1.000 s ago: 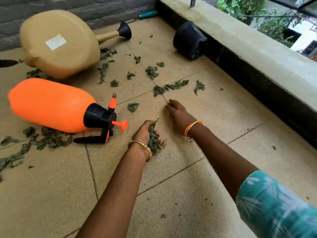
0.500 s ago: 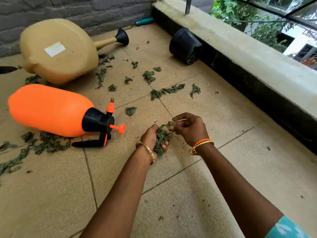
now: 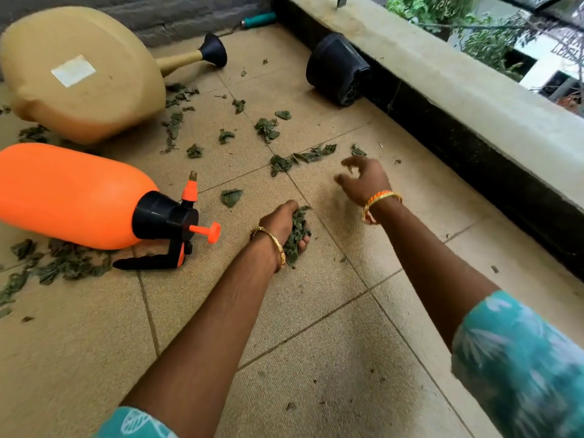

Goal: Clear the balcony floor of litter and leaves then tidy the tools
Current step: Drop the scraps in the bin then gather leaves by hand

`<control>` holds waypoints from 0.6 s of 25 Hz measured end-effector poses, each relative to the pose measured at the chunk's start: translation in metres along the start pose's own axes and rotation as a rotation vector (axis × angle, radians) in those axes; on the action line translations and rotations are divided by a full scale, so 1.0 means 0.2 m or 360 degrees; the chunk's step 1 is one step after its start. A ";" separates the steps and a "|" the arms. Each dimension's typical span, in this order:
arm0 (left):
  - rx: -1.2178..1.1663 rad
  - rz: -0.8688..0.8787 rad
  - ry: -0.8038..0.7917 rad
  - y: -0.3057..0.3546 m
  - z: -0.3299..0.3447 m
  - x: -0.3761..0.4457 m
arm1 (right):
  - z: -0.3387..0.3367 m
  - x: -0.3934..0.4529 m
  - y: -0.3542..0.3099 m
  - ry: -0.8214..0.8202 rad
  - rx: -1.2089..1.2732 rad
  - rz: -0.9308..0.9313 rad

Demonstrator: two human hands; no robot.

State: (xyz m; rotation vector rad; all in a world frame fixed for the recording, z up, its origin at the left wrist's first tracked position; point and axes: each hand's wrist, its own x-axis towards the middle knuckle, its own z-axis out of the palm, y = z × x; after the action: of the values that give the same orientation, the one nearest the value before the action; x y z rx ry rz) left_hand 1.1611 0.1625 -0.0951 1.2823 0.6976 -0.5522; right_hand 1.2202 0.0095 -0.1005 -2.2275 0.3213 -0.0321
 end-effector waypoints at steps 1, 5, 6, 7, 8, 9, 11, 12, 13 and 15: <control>0.0021 0.0001 0.0036 0.02 -0.01 0.02 | 0.01 0.10 0.01 0.0035 -0.0075 0.0052; -0.0062 -0.0027 0.0063 0.08 -0.05 0.06 | 0.07 0.33 0.06 -0.0023 -0.0340 0.0097; -0.0079 -0.0025 0.0047 0.09 -0.05 0.07 | 0.08 0.36 0.07 -0.0050 -0.0453 0.0029; -0.0084 -0.0025 0.0027 0.09 -0.06 0.09 | 0.09 0.37 0.09 -0.0048 -0.0569 -0.0071; -0.0083 -0.0031 0.0004 0.10 -0.06 0.10 | 0.11 0.38 0.11 0.0003 -0.0660 -0.0180; -0.0076 -0.0037 -0.0019 0.10 -0.07 0.12 | 0.12 0.37 0.13 0.0096 -0.0711 -0.0268; -0.0070 -0.0049 -0.0047 0.09 -0.08 0.14 | 0.14 0.33 0.17 0.0303 -0.0775 -0.0345; -0.0074 -0.0055 -0.0055 0.09 -0.08 0.15 | 0.13 0.31 0.17 0.0374 -0.0780 -0.0352; -0.0079 -0.0060 -0.0064 0.09 -0.07 0.15 | 0.12 0.29 0.16 0.0415 -0.0740 -0.0346; -0.0074 -0.0058 -0.0091 0.09 -0.05 0.15 | 0.10 0.23 0.12 0.0413 -0.0519 -0.0296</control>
State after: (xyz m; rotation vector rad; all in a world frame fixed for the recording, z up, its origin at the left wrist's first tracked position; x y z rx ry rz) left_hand 1.1929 0.1771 -0.1074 1.2079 0.6836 -0.5966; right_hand 1.2632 0.0003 -0.1358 -2.5758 0.2731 -0.3971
